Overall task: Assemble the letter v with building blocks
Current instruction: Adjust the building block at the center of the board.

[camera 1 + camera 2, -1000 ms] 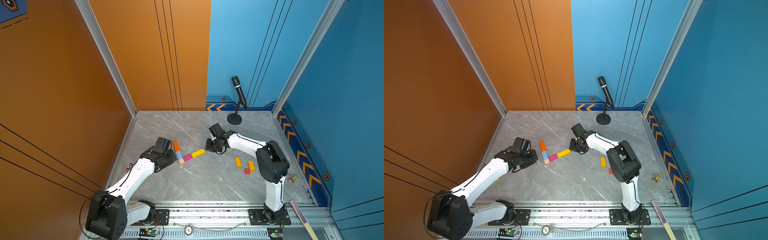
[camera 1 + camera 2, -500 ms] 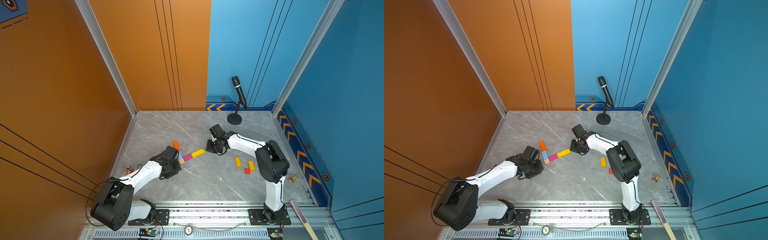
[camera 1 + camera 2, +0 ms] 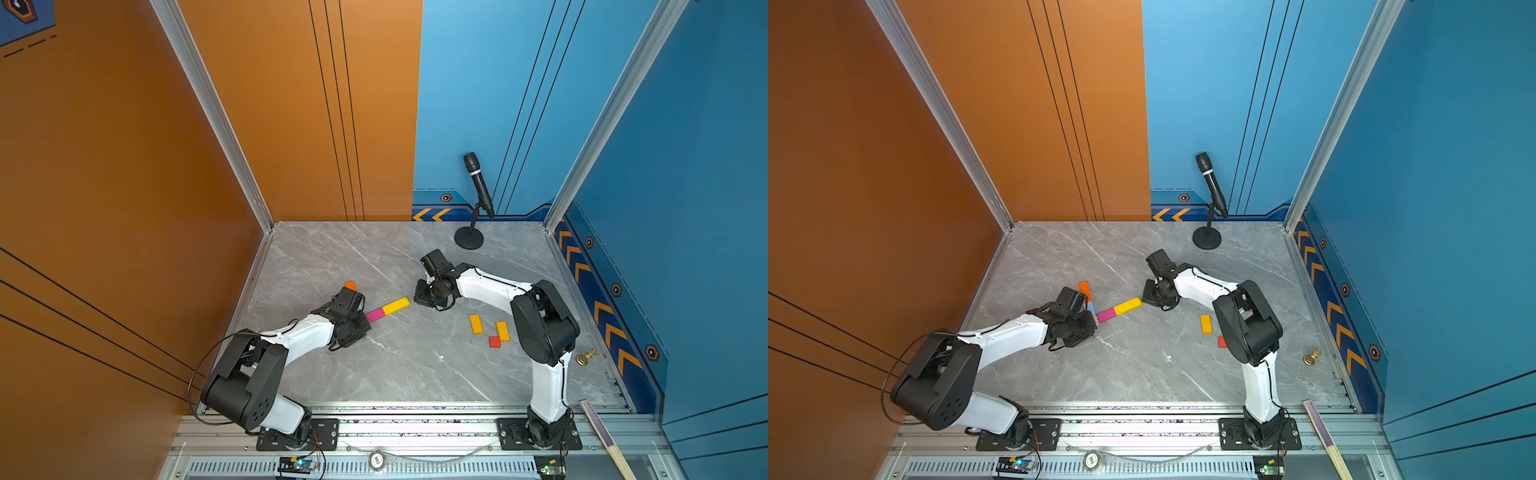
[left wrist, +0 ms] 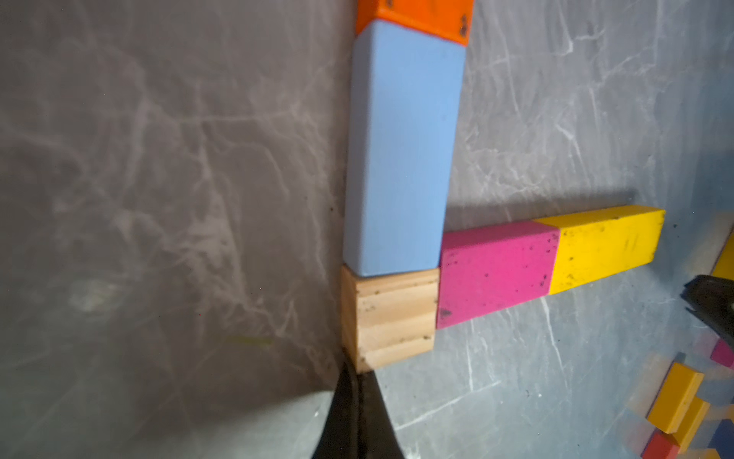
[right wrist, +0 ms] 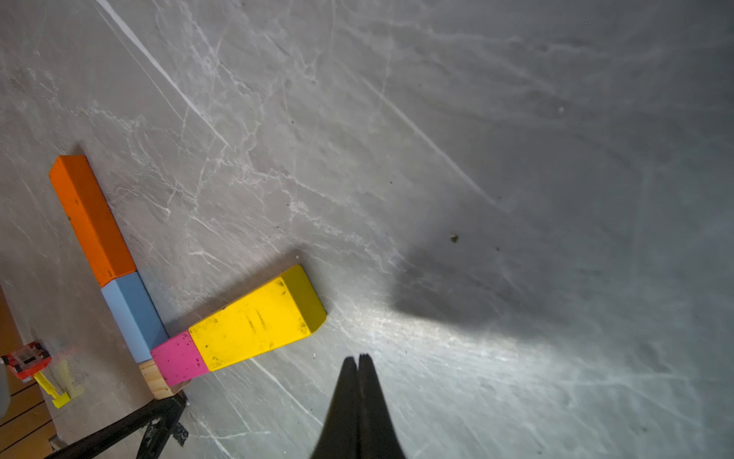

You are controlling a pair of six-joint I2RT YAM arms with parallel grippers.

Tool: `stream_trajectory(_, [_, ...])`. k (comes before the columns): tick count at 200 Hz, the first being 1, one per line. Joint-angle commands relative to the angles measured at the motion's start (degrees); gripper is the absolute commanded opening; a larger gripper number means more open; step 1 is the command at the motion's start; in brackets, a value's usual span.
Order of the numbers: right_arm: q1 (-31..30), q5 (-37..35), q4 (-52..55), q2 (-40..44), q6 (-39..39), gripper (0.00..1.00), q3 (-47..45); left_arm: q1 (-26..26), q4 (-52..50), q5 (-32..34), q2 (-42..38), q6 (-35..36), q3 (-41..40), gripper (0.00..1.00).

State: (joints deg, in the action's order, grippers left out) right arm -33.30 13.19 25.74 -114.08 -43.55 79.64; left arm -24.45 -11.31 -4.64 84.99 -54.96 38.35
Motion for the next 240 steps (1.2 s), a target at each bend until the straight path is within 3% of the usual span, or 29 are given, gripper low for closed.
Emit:
stream_trajectory(1, [0.4, -1.7, -0.2, 1.9, -0.5, 0.0, -0.8, 0.0, -2.6, 0.7, 0.8, 0.1, -0.2, 0.0])
stream_trajectory(176, [-0.1, -1.2, -0.6, 1.7, -0.7, 0.0, -1.1, -0.2, 2.0, -1.3, 0.2, -1.1, 0.7, 0.0])
stream_trajectory(240, [-1.9, -1.7, -0.4, 3.3, -0.1, 0.0, -1.7, -3.2, -0.1, -1.4, -6.4, -1.5, 1.0, 0.0])
